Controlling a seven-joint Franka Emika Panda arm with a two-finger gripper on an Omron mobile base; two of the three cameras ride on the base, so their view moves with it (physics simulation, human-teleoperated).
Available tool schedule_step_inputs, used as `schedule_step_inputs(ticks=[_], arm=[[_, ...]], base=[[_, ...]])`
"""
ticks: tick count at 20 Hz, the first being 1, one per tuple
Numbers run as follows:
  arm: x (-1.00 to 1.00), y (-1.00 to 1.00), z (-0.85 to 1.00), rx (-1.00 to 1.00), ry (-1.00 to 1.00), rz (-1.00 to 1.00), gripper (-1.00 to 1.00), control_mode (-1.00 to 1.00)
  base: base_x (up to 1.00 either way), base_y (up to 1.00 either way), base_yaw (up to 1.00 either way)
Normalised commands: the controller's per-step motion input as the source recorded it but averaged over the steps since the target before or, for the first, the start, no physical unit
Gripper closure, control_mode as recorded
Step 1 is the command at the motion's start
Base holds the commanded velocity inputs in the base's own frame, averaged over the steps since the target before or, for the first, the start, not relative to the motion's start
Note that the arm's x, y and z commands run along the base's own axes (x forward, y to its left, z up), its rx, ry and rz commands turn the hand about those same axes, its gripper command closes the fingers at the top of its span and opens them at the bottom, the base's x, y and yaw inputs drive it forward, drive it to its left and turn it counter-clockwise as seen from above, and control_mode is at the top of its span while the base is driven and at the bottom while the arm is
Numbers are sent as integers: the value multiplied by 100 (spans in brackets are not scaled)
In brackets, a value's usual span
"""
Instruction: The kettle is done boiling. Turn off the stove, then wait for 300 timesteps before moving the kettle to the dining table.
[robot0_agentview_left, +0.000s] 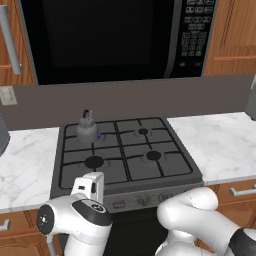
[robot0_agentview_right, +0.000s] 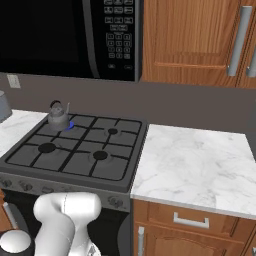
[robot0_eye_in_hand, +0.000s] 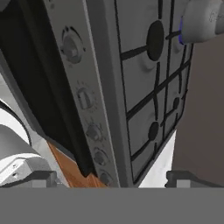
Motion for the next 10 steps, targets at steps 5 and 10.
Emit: schedule_step_inputs(ticks=[5, 10], arm=[[1, 0, -28, -8, 1, 0, -100, -100], [-1, 0, -21, -14, -2, 2, -100, -100]], base=[[0, 0, 0], [0, 0, 0]])
